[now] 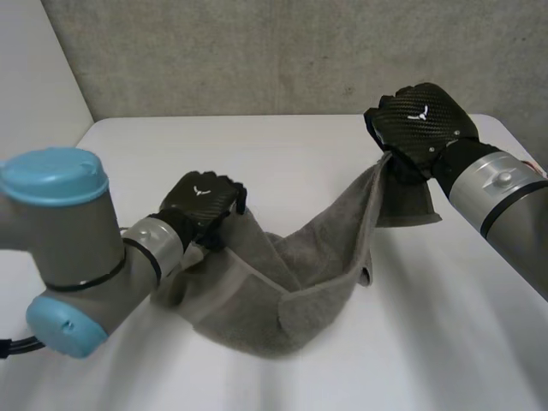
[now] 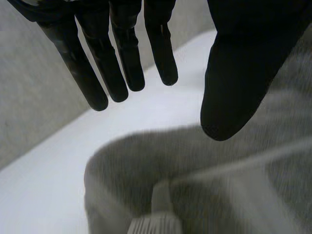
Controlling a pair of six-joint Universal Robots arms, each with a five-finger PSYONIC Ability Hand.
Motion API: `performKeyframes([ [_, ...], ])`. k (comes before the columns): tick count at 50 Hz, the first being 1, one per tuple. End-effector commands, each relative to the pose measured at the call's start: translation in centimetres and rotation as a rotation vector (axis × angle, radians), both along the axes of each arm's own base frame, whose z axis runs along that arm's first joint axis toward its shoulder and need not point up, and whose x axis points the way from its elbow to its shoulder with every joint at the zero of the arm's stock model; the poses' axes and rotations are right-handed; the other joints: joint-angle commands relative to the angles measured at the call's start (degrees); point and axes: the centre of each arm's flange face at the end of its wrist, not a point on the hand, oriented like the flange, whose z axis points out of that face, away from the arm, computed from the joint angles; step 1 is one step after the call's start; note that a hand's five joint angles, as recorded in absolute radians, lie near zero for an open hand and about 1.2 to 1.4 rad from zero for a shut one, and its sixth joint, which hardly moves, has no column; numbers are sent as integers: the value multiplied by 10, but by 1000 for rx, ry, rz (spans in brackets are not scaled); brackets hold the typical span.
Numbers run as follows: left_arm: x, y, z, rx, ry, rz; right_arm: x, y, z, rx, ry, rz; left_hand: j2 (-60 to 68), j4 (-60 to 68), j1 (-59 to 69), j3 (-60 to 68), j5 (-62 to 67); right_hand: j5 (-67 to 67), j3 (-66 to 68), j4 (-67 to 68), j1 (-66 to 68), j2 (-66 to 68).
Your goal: Fold the towel.
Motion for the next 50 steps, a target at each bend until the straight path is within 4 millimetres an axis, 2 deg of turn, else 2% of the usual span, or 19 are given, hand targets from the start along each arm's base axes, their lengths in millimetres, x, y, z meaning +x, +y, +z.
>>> performKeyframes([
  [1, 4, -18, -30, 7, -117, 8, -1, 2, -6, 17, 8, 1, 29, 29, 27, 29, 29, 168, 117, 114, 188, 129],
  [5, 1, -22, -47, 26, -151, -2, -1, 2, -8, 22, 9, 1, 34, 34, 32, 34, 34, 168, 117, 114, 188, 129],
  [10, 1, -24, -59, 36, -165, -6, -1, 3, -10, 30, 13, 1, 39, 39, 37, 39, 39, 168, 117, 114, 188, 129],
  [21, -1, -26, -75, 29, -190, -14, 0, 2, -17, 41, 18, 1, 69, 69, 67, 70, 69, 168, 117, 114, 188, 129],
  [24, -1, -26, -77, 34, -194, -15, 0, 1, -18, 44, 19, 1, 137, 137, 135, 137, 137, 168, 117, 114, 188, 129],
  [26, -1, -26, -75, 29, -193, -12, 0, 1, -20, 46, 23, 1, 287, 287, 285, 287, 287, 168, 117, 114, 188, 129],
  [27, -1, -26, -75, 29, -193, -12, 0, 1, -20, 46, 23, 1, 288, 288, 286, 288, 288, 168, 117, 114, 188, 129],
  [28, 0, -26, -73, 22, -191, -5, 0, 1, -20, 44, 28, 0, 370, 370, 368, 370, 370, 168, 117, 114, 188, 129],
  [29, 1, -27, -68, 3, -190, 8, 0, 0, -20, 38, 34, 0, 429, 429, 426, 429, 428, 168, 117, 114, 188, 129],
  [30, 1, -28, -58, -32, -179, 31, 0, 0, -19, 31, 41, -1, 429, 429, 427, 429, 429, 168, 117, 114, 188, 129],
  [31, 1, -28, -58, -33, -179, 31, 0, 0, -19, 31, 41, -1, 429, 429, 427, 429, 429, 168, 117, 114, 188, 129],
  [33, 3, -29, -28, -122, -140, 87, -2, -3, -17, 15, 49, -10, 429, 429, 427, 429, 429, 168, 117, 114, 188, 129],
  [34, 3, -29, -28, -122, -140, 87, -2, -3, -17, 15, 49, -10, 429, 429, 427, 429, 429, 168, 117, 114, 188, 129],
  [36, 4, -25, 2, -211, -88, 119, -9, -10, -13, 6, 47, -42, 429, 429, 427, 429, 429, 168, 117, 114, 188, 129],
  [37, 4, -25, 3, -212, -88, 119, -9, -10, -13, 6, 47, -43, 429, 429, 427, 429, 429, 168, 117, 114, 188, 129],
  [39, 1, -11, 30, -279, -45, 105, -17, -18, -4, -13, 39, -75, 429, 429, 427, 429, 429, 168, 117, 114, 188, 129],
  [42, 2, -4, 43, -305, -28, 98, -22, -22, 5, -20, 35, -100, 429, 429, 427, 429, 429, 168, 117, 114, 188, 129],
  [45, 6, 11, 78, -385, 19, 94, -26, -20, 17, -22, 38, -109, 429, 429, 427, 429, 429, 168, 117, 114, 188, 129],
  [50, 13, 20, 95, -412, 34, 101, -31, -11, 39, -12, 42, -115, 429, 429, 427, 429, 429, 168, 117, 114, 188, 129],
])
